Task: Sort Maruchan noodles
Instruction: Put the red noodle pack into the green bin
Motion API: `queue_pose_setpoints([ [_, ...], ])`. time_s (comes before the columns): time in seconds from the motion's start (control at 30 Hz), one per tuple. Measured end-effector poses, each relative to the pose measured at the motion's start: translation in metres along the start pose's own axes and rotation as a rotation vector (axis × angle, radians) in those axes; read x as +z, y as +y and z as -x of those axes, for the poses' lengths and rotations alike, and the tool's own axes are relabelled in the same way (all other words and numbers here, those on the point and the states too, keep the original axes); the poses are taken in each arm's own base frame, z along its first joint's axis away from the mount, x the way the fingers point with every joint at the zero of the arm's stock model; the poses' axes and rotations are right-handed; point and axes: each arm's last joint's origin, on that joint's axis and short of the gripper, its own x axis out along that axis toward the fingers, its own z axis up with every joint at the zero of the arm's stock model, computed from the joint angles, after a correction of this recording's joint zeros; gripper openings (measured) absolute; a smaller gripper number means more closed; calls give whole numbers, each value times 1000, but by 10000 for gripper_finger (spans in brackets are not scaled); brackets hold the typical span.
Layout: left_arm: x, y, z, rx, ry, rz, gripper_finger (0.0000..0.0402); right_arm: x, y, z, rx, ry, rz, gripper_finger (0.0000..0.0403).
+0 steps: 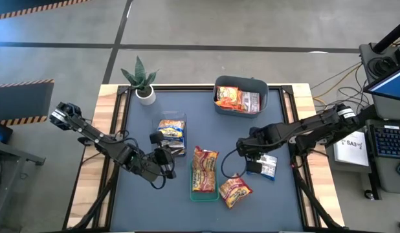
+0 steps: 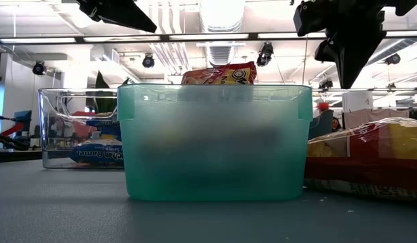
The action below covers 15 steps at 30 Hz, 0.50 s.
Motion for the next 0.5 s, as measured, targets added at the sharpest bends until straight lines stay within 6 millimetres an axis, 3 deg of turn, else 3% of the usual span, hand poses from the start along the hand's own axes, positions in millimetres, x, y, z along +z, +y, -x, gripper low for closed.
queue_pose_setpoints([
  [0.23,0,0,0,0,0,0,0,2,-1,1,-43,-30,-55,23],
  [0.5,0,0,0,0,0,0,0,1,-1,1,-37,-22,-116,133],
])
